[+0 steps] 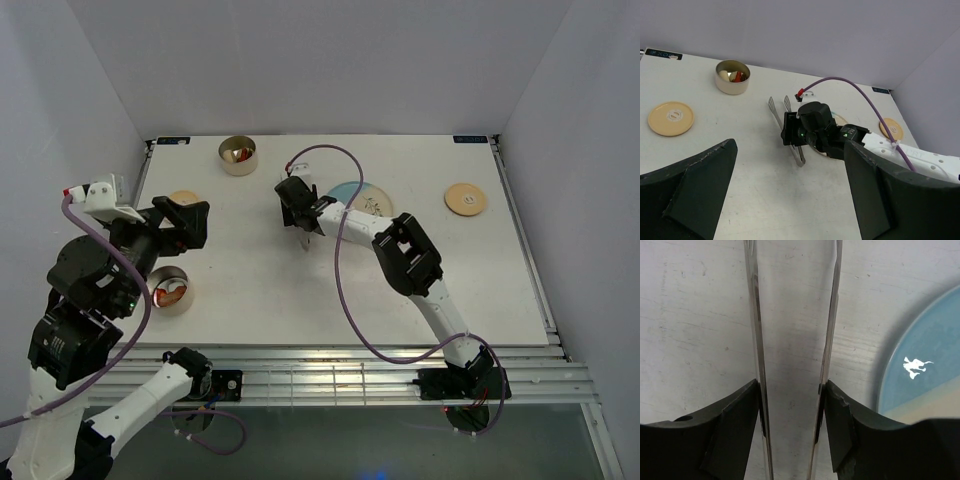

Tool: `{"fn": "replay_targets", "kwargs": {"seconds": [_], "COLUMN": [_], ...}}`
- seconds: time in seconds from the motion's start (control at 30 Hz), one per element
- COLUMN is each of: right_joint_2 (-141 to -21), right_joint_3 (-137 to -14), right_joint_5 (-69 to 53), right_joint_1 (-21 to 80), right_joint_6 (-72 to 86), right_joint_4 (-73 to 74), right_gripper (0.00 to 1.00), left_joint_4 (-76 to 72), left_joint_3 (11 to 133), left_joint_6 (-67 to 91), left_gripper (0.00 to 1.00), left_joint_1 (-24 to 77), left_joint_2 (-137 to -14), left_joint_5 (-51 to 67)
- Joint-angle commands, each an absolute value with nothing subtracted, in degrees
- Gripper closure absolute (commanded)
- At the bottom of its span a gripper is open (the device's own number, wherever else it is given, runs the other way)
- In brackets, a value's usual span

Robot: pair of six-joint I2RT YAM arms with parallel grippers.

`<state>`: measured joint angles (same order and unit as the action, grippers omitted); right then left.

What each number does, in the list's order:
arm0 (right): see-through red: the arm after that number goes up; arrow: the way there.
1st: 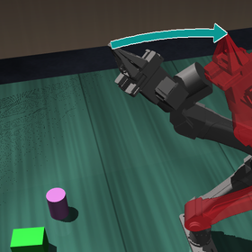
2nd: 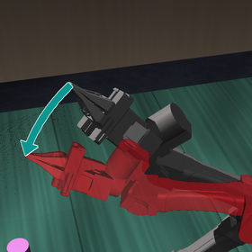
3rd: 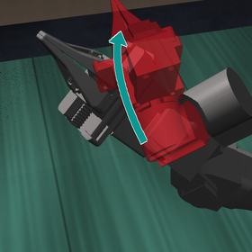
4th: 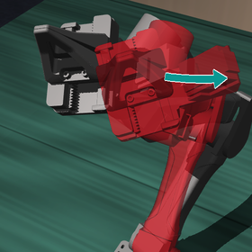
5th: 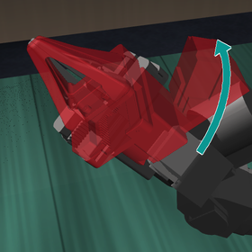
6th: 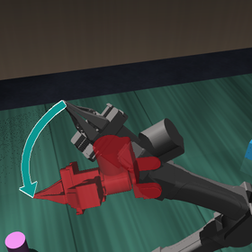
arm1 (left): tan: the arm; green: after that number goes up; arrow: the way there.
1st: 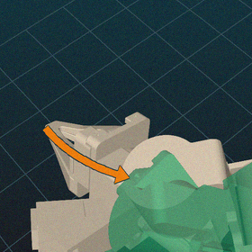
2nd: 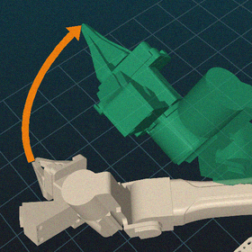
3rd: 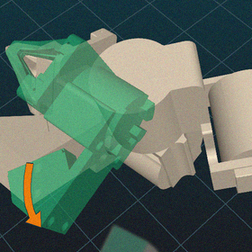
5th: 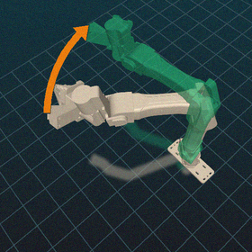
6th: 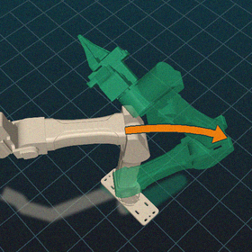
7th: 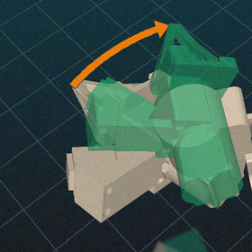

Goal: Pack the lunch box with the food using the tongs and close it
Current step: Place the fake food in the packing box, then place the clamp at the center of the board.

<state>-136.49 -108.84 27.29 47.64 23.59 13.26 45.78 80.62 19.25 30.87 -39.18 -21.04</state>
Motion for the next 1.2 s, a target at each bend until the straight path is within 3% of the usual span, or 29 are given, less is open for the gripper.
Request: {"fn": "replay_targets", "kwargs": {"seconds": [0.0, 0.1, 0.2, 0.27, 0.47, 0.7, 0.8, 1.17], "right_joint_2": [-134.92, -134.38, -133.95, -131.67, -116.83, -99.78, -96.52, -100.63], "right_joint_3": [-106.79, -105.38, -105.12, -104.77, -98.81, -84.04, -75.43, -66.62], "right_joint_5": [29.97, 28.92, 28.21, 27.95, 21.2, 16.45, 7.76, 2.19], "right_joint_1": [48.25, 48.25, 48.34, 48.16, 43.43, 28.78, 20.87, 12.31], "right_joint_6": [24.26, 23.82, 22.07, 19.88, 8.8, 1.94, 0.36, -2.81], "right_joint_4": [9.76, 8.44, 7.83, 7.65, 7.13, 6.15, 3.35, 3.51], "right_gripper": [0.42, 0.42, 0.54, 0.55, 0.58, 0.59, 0.59, 0.57], "left_joint_4": [44.13, 43.51, 42.81, 42.54, 40.17, 33.86, 27.28, 19.34], "left_joint_3": [79.37, 78.58, 78.14, 78.05, 76.03, 70.32, 64.7, 53.01], "left_joint_6": [20.56, 21.18, 21.44, 21.71, 22.67, 24.7, 25.92, 27.95], "left_gripper": [0.02, 0.02, 0.02, 0.02, 0.02, 0.02, 0.02, 0.02], "left_joint_1": [31.03, 31.03, 31.03, 31.03, 31.03, 31.03, 31.03, 31.03], "left_joint_2": [-41.13, -42.01, -42.62, -43.06, -44.03, -43.33, -42.89, -44.92], "left_joint_5": [-19.6, -19.43, -19.25, -18.99, -16.62, -9.96, -3.63, 3.43]}}
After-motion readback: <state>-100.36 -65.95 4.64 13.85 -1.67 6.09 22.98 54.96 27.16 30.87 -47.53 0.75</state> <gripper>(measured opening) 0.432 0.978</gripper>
